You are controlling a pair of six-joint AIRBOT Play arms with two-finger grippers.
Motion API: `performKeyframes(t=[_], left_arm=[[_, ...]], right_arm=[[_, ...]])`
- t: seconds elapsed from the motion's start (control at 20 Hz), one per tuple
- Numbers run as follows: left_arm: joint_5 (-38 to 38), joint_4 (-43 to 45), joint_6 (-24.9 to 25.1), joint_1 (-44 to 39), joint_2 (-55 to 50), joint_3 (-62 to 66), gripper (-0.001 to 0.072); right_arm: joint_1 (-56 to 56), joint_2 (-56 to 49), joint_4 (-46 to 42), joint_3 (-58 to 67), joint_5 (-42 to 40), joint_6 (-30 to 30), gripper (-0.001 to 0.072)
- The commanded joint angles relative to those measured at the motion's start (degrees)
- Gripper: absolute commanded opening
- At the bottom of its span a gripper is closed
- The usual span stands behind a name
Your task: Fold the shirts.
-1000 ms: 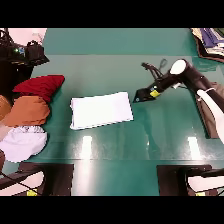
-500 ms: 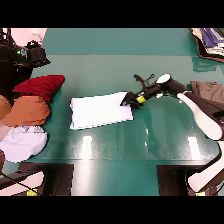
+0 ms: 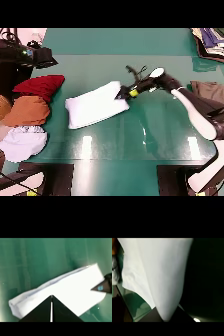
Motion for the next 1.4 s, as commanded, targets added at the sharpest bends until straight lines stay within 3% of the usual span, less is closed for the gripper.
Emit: performKeyframes(t=[0.0, 0.45, 0.85, 1.15, 1.35], left_arm=[[0.5, -0.6, 0.0, -5.0, 0.0, 0.0, 0.0025], [5.6, -0.9, 0.0, -12.9, 0.0, 0.0, 0.0025], [7.5, -1.4, 0.0, -12.9, 0.0, 0.0, 0.0025], [7.8, -2.1, 0.0, -12.9, 0.0, 0.0, 0.0025], [6.9, -2.2, 0.0, -12.9, 0.0, 0.0, 0.0025]], right_arm=[[-9.3, 6.2, 0.0, -2.1, -1.1, -0.3, 0.0014], [-48.3, 18.4, 0.3, -4.4, -6.8, -0.3, 0.0013], [-61.1, 18.4, 0.2, 0.2, -12.4, 0.2, 0.0013], [-62.6, 18.4, 0.1, 14.8, -0.1, 2.0, 0.0013], [-65.4, 18.6, 0.0, 17.3, 8.2, 3.4, 0.0013]])
